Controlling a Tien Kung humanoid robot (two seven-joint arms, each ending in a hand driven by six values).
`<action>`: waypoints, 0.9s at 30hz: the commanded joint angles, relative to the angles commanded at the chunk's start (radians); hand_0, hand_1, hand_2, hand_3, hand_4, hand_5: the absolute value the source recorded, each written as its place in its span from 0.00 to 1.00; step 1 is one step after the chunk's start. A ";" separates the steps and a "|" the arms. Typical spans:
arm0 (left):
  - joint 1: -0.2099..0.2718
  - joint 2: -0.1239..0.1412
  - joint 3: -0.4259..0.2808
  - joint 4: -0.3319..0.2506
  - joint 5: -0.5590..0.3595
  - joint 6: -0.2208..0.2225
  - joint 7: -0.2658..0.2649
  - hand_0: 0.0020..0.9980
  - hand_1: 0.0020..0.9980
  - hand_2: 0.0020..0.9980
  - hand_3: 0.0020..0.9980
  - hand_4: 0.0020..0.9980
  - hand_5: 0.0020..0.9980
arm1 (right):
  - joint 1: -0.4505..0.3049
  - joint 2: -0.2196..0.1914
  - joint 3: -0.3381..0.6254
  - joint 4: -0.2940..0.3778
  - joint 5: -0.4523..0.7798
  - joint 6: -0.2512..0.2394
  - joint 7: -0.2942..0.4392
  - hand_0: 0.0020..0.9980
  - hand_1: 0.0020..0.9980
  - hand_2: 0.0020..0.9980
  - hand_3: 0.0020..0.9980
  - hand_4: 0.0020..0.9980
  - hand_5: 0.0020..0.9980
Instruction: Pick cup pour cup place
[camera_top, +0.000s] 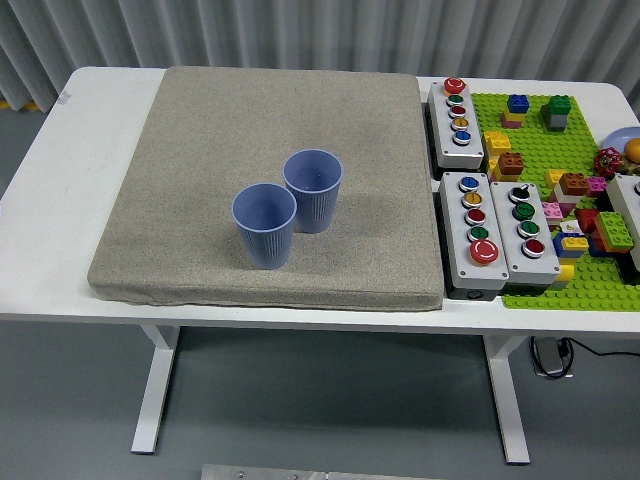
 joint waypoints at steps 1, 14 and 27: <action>0.000 -0.003 0.005 -0.002 0.006 -0.001 0.000 0.79 0.79 0.88 0.89 0.85 1.00 | 0.000 0.000 0.001 0.000 -0.001 0.001 -0.001 0.69 0.63 0.59 0.57 0.00 0.10; 0.027 -0.002 -0.044 -0.056 0.056 0.017 0.002 0.80 0.80 0.88 0.89 0.85 1.00 | 0.012 -0.003 0.014 -0.002 0.003 0.000 0.004 0.69 0.63 0.59 0.57 0.00 0.11; 0.081 0.014 -0.119 -0.132 0.107 0.029 0.008 0.80 0.80 0.89 0.89 0.86 1.00 | 0.013 0.000 0.047 -0.002 -0.042 0.006 -0.012 0.69 0.63 0.59 0.57 0.00 0.11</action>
